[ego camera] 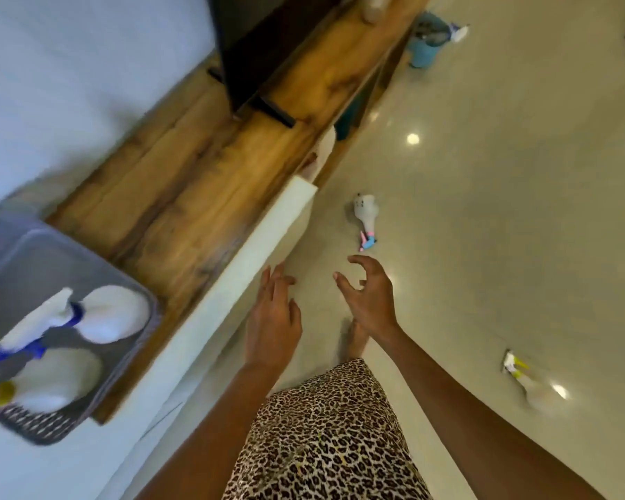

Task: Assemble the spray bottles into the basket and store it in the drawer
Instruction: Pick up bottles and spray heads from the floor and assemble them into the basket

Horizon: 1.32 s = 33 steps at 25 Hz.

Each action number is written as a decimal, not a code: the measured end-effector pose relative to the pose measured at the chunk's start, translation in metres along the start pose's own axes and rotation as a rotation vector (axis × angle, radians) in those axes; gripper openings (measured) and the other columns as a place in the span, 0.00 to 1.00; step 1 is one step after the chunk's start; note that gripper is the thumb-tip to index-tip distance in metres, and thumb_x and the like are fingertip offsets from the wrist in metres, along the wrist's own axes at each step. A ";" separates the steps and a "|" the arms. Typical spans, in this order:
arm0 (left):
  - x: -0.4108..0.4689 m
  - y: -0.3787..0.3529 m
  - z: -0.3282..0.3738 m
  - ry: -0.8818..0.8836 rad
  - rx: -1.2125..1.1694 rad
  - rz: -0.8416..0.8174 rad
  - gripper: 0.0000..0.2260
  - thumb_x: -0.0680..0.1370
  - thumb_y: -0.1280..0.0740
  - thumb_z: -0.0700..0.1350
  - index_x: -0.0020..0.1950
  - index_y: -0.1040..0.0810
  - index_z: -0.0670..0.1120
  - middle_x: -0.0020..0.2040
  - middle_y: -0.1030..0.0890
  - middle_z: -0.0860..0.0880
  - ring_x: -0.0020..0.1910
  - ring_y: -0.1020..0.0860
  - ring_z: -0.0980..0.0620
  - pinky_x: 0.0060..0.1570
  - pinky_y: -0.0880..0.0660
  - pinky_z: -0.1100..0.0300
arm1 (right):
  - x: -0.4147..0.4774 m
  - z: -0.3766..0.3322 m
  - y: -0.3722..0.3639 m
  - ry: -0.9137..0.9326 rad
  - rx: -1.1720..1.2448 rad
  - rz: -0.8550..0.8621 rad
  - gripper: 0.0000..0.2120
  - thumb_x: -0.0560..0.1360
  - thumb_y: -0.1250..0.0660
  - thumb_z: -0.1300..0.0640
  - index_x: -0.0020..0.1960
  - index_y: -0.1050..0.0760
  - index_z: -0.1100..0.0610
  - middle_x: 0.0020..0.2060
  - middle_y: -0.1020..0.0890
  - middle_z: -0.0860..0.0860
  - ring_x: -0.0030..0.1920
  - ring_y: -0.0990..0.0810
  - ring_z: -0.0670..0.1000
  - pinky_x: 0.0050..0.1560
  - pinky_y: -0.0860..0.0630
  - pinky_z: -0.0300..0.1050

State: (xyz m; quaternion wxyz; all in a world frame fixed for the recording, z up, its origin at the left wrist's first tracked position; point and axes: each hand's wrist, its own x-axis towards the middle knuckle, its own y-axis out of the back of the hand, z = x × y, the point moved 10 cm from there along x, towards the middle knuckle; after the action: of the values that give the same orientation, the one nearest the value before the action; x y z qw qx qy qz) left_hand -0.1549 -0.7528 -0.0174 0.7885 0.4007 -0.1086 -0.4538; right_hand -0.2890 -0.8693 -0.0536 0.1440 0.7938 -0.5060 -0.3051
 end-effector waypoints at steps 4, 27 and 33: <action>0.078 -0.091 0.034 0.002 0.053 -0.122 0.16 0.76 0.40 0.36 0.63 0.31 0.41 0.72 0.35 0.42 0.75 0.43 0.46 0.69 0.37 0.52 | 0.090 0.075 0.047 -0.095 -0.086 -0.004 0.14 0.73 0.33 0.59 0.59 0.26 0.58 0.59 0.22 0.56 0.60 0.25 0.54 0.61 0.27 0.50; 0.298 -0.487 -0.184 0.049 0.222 -0.344 0.17 0.76 0.40 0.37 0.65 0.33 0.40 0.75 0.42 0.42 0.76 0.48 0.43 0.72 0.39 0.48 | 0.441 0.435 -0.108 -0.262 -0.414 -0.043 0.17 0.73 0.34 0.48 0.50 0.27 0.62 0.48 0.23 0.57 0.47 0.26 0.55 0.43 0.31 0.43; 0.298 -0.464 -0.173 0.029 0.205 -0.352 0.16 0.77 0.39 0.38 0.65 0.33 0.41 0.76 0.42 0.43 0.76 0.48 0.45 0.73 0.41 0.50 | 0.432 0.427 -0.100 -0.340 -0.201 0.030 0.08 0.71 0.31 0.54 0.39 0.26 0.56 0.33 0.24 0.51 0.38 0.24 0.49 0.32 0.32 0.23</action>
State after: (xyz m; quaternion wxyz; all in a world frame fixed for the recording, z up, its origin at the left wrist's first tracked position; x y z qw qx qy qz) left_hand -0.1861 -1.0231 -0.5276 0.6534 0.4984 -0.0709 -0.5654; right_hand -0.3562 -1.1758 -0.5834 0.1397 0.7050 -0.5016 -0.4815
